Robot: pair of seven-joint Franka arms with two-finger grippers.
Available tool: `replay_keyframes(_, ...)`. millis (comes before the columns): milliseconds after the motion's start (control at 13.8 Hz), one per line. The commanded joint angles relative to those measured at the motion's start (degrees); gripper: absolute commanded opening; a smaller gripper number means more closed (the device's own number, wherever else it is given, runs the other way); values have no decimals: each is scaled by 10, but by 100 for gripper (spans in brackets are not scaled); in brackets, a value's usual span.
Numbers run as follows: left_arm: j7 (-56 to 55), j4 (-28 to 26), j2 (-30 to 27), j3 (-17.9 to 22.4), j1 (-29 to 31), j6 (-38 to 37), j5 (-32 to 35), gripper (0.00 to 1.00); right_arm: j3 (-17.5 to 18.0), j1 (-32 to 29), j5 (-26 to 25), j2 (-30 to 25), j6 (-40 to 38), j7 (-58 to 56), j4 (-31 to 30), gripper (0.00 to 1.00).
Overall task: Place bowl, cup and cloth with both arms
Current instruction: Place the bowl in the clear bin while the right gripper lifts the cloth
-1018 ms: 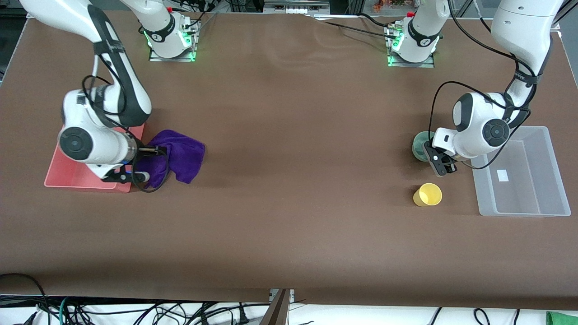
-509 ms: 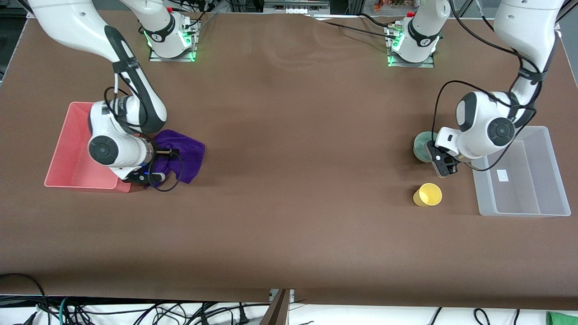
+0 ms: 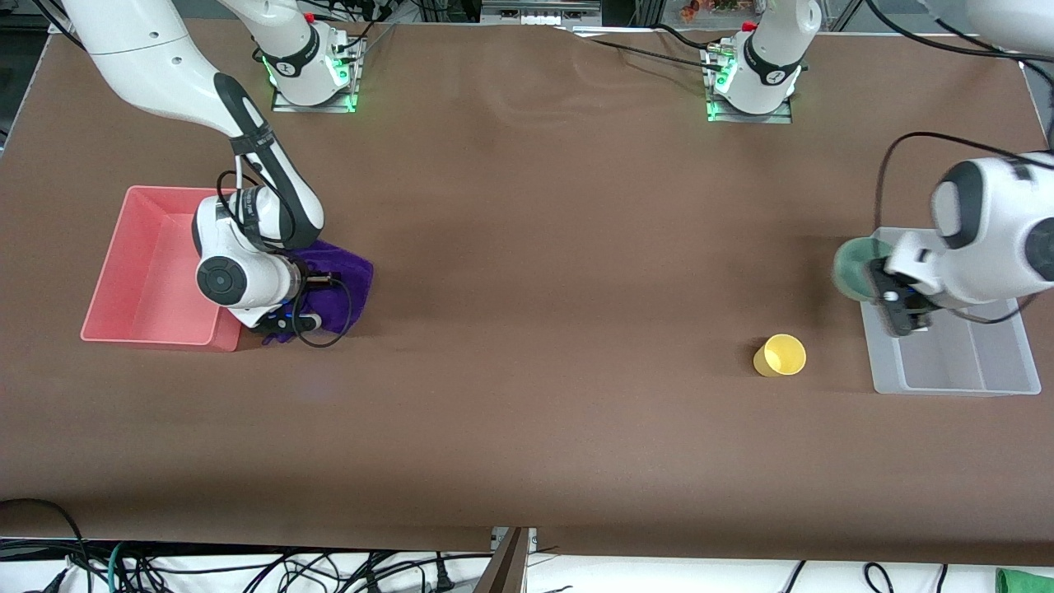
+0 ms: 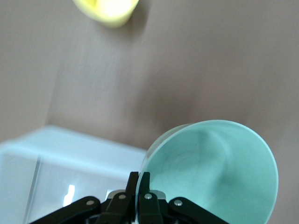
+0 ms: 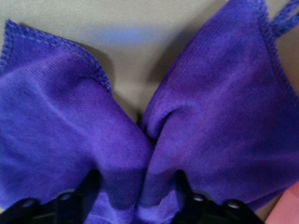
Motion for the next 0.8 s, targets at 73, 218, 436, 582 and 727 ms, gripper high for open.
replay_keyframes(73,103,24,41,39,34,43,-1,0,2,2,-7,-6,0,2,-7,0)
replay_keyframes(218,134,24,89,39,62,94,-28,0,2,2,-8,-6,-1,1,-3,0)
replay_keyframes(436,219,17,123,38,89,162,-75,0,12,0,-8,-18,-6,-3,16,0)
replay_keyframes(582,215,16,133,36,91,167,-95,72,13,-4,-8,-41,-37,-3,39,0)
replay_keyframes(727,218,20,124,22,91,158,-106,100,13,-5,-7,-47,-110,-4,99,0)
